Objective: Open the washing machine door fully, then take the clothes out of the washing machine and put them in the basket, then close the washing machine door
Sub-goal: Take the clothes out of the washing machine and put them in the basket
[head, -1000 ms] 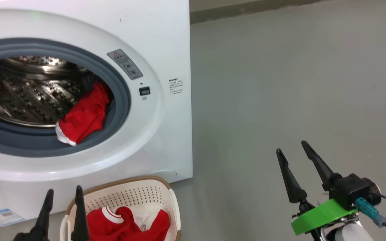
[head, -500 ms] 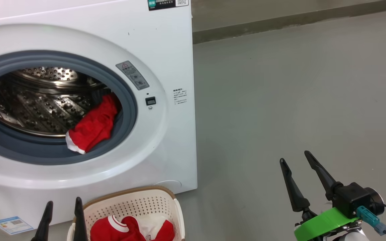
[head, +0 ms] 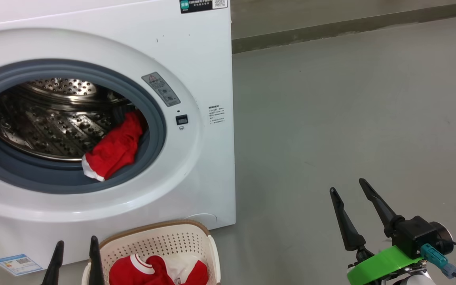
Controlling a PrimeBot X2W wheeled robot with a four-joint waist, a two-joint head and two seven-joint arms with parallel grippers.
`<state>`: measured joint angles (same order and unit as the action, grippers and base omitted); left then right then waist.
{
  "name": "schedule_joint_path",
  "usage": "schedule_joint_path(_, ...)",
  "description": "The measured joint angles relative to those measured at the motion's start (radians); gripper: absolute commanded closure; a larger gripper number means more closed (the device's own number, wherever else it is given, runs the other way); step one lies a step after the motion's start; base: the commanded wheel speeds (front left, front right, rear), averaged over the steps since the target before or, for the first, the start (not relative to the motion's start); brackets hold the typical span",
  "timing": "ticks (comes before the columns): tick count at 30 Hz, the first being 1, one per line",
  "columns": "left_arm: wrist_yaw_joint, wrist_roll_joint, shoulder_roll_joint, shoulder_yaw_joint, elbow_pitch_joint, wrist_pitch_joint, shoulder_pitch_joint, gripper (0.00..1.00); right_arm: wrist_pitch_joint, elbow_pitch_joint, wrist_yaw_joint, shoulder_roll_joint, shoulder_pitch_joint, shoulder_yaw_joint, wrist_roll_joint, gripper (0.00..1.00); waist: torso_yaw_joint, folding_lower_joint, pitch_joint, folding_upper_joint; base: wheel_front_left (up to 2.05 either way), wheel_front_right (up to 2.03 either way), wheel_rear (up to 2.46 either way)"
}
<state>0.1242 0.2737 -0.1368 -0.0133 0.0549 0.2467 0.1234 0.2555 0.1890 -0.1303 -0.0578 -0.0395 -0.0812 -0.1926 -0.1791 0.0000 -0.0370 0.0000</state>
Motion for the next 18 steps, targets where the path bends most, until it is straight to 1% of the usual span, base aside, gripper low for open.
schedule_joint_path(18,0.009,0.001,-0.004,-0.024,-0.015,-0.001,0.001,0.0,0.0,0.003,0.0,-0.005,0.001,-0.026,0.0,0.0,0.018,0.0,0.004,0.0,0.0,0.0,0.0)
